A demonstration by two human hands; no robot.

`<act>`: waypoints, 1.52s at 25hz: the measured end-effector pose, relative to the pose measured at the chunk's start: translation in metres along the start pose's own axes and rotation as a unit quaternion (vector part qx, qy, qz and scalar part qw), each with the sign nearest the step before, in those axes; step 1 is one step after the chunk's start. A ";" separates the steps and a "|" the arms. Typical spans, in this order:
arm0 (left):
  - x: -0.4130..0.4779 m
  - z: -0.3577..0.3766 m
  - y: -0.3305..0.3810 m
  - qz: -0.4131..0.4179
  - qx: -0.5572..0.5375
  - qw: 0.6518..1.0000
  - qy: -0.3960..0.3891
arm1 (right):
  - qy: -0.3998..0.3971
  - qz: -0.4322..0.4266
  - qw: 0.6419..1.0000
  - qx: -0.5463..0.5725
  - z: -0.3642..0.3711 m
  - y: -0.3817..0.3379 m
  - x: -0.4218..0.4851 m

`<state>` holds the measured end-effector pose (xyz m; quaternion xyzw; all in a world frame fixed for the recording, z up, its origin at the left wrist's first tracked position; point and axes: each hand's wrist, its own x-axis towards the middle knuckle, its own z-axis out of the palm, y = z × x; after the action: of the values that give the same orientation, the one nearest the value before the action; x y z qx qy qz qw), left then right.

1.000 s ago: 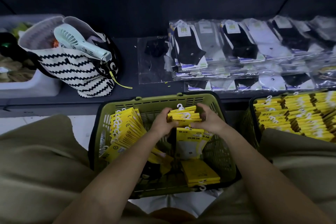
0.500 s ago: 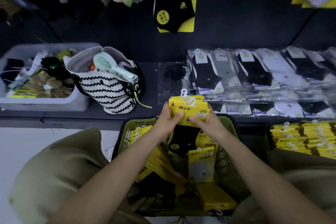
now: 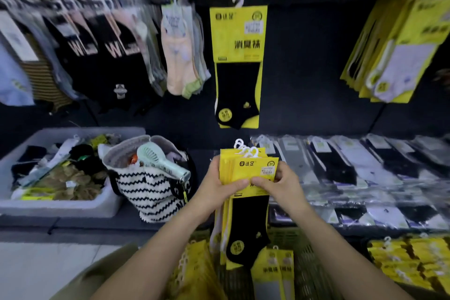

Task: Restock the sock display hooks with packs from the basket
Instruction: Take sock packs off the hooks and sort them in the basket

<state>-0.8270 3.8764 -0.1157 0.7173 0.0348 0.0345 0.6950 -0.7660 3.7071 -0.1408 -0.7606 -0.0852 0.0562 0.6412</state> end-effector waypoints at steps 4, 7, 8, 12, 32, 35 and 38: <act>0.013 -0.014 0.035 0.038 -0.044 0.998 0.039 | -0.022 -0.082 0.996 0.025 -0.004 -0.054 0.016; 0.025 -0.021 0.061 0.084 -0.062 0.993 0.047 | -0.020 -0.119 0.992 0.031 -0.005 -0.090 0.027; 0.029 -0.022 0.070 0.098 -0.069 0.991 0.051 | -0.016 -0.123 0.992 0.038 -0.006 -0.100 0.031; 0.042 -0.025 0.104 0.150 -0.086 0.982 0.075 | 0.004 -0.147 0.987 0.063 -0.008 -0.142 0.044; 0.042 -0.094 0.190 0.299 0.037 0.909 0.288 | 0.076 -0.177 0.963 0.188 0.000 -0.243 0.086; 0.038 -0.099 0.178 0.296 0.054 0.914 0.271 | 0.077 -0.184 0.969 0.144 0.001 -0.238 0.086; 0.035 -0.101 0.169 0.290 0.041 0.918 0.267 | 0.097 -0.184 0.971 0.116 0.004 -0.239 0.089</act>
<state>-0.8016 3.9749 0.0564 0.6881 0.0114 0.4234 0.5892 -0.6929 3.7677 0.0962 -0.6539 -0.1538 -0.1268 0.7298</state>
